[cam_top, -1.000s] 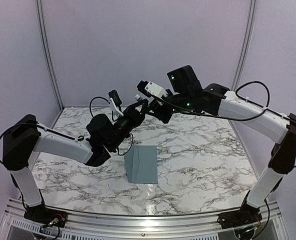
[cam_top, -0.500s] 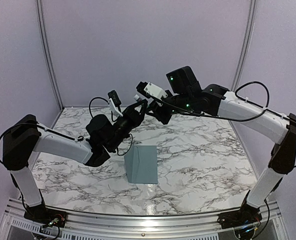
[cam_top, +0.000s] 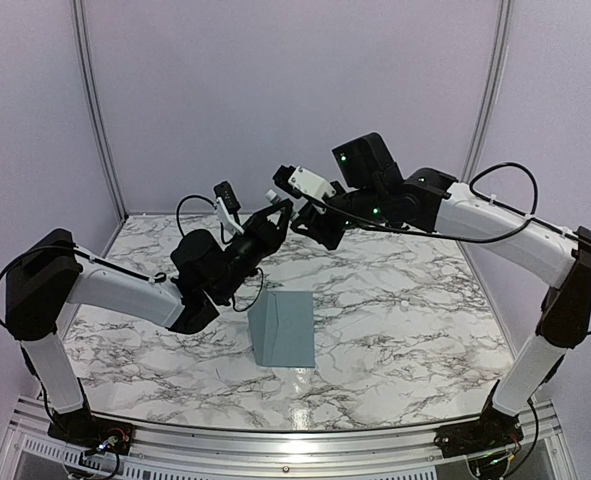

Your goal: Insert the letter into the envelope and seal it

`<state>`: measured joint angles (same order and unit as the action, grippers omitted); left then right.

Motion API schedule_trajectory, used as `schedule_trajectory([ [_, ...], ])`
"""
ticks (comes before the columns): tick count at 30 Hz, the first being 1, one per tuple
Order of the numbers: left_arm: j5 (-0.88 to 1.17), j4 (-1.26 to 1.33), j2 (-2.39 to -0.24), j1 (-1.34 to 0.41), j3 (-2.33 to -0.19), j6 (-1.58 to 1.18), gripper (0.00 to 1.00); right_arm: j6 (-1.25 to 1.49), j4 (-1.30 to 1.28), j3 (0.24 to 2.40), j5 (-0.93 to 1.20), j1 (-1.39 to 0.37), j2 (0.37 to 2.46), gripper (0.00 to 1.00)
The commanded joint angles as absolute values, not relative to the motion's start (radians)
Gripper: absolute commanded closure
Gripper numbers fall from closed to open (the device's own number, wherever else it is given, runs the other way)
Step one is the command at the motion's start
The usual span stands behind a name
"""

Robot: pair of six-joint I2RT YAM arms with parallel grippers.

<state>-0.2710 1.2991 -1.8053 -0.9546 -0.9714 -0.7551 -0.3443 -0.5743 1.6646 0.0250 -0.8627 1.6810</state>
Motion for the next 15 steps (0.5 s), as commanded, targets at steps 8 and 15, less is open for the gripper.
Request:
schedule_trajectory([
  [8,-0.258,1.349,-1.796,-0.948,-0.976,-0.763,1.0,-0.352,-0.563,1.651,0.041,-0.861,1.64,0.8],
  [15,-0.248,1.348,-1.798,-0.948,-0.976,-0.773,1.0,-0.353,-0.559,1.676,0.042,-0.861,1.659,0.77],
])
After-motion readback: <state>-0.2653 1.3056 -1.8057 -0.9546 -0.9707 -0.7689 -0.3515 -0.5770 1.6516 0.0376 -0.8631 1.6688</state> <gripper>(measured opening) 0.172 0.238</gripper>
